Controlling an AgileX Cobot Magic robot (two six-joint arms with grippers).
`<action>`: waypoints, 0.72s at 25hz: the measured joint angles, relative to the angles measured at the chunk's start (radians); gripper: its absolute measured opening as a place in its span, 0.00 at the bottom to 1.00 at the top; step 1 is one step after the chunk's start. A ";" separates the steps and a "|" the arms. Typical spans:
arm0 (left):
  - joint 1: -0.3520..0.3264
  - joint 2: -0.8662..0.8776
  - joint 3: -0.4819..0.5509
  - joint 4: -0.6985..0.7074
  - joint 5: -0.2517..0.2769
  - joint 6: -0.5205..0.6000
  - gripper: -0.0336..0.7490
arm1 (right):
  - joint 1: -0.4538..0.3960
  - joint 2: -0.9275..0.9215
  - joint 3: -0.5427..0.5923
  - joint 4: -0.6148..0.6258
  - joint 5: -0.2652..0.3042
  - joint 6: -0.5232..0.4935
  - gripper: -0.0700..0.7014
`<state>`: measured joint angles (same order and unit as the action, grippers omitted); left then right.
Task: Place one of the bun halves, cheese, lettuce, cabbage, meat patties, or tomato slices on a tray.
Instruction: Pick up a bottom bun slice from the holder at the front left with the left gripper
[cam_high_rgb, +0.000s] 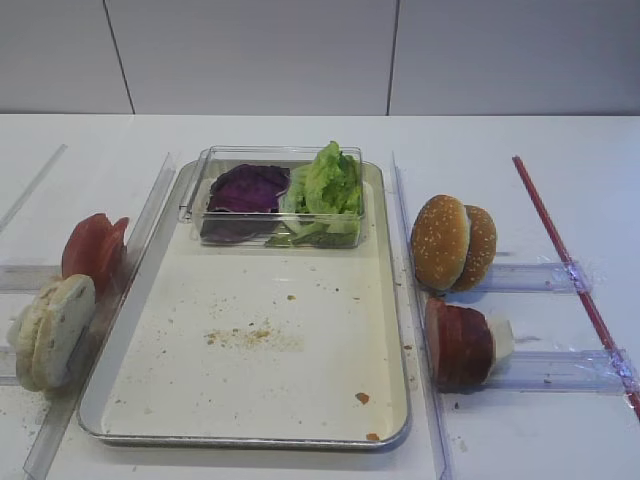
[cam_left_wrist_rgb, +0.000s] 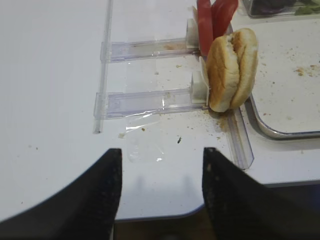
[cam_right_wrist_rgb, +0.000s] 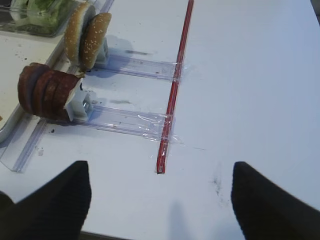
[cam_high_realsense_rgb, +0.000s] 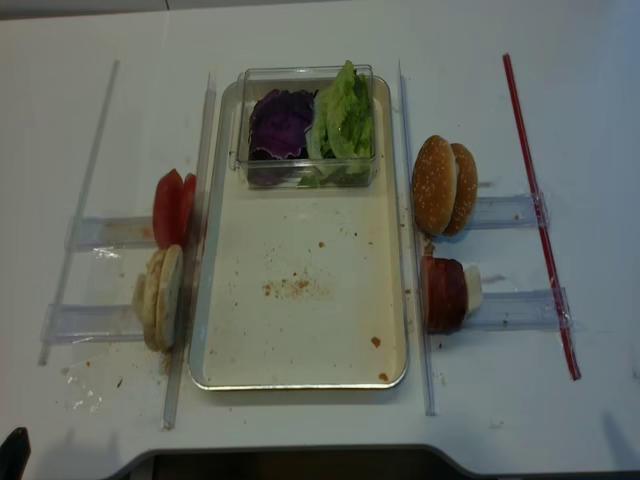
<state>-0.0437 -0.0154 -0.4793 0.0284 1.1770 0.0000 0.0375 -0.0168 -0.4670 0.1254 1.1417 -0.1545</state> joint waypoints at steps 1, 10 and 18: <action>0.000 0.000 0.000 0.000 0.000 0.000 0.49 | 0.000 0.000 0.000 0.000 0.000 0.000 0.85; 0.000 0.000 0.000 0.000 0.000 0.000 0.49 | 0.000 0.000 0.000 0.000 0.000 0.000 0.85; 0.000 0.000 0.000 0.000 0.000 0.000 0.49 | 0.000 0.000 0.000 0.000 0.000 0.004 0.85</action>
<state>-0.0437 -0.0154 -0.4793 0.0284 1.1770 0.0000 0.0375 -0.0168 -0.4670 0.1254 1.1417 -0.1506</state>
